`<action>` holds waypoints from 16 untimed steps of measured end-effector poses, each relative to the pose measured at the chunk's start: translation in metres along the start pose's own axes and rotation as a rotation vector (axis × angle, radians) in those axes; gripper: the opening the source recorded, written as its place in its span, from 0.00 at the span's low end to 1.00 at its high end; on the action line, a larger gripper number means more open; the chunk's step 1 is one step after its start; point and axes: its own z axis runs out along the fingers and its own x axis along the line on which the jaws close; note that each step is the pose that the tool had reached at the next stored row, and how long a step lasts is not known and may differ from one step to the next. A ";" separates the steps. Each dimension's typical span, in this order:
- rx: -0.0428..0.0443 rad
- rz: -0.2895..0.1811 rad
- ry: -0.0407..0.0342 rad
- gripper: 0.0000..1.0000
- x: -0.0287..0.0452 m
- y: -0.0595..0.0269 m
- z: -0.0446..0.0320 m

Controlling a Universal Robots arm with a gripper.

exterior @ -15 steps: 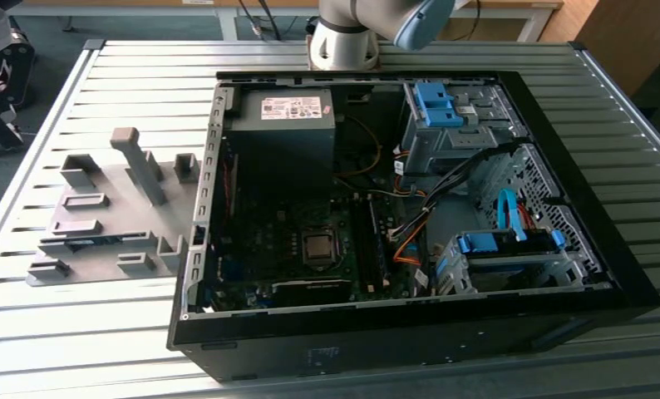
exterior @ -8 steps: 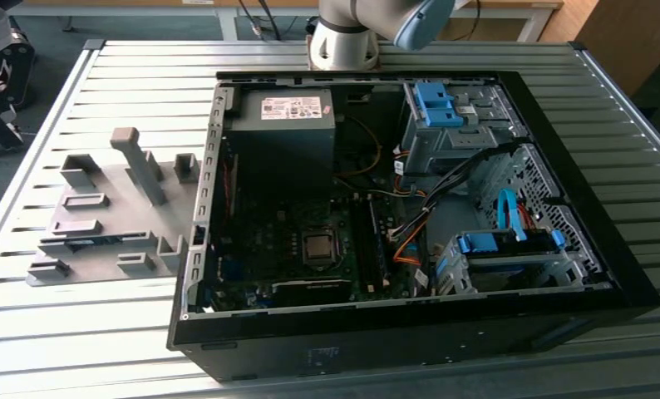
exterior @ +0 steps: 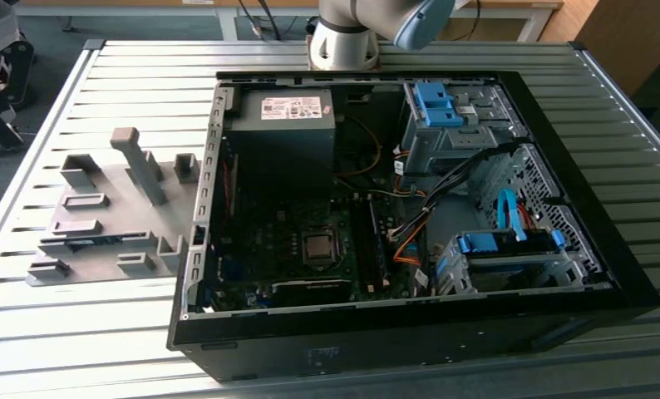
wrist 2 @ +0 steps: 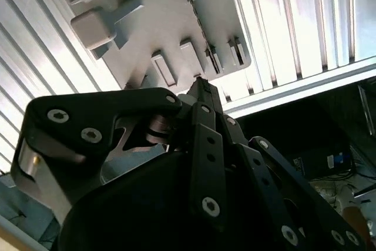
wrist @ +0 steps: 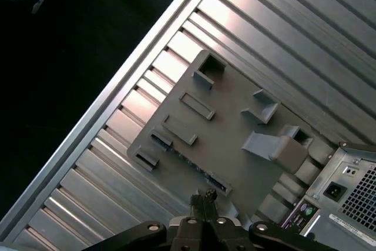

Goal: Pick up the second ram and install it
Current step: 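Pick up the second ram and move it above second insertion slot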

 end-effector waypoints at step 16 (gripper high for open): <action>-0.0033 -0.291 0.0125 0.11 0.0000 -0.0001 0.0016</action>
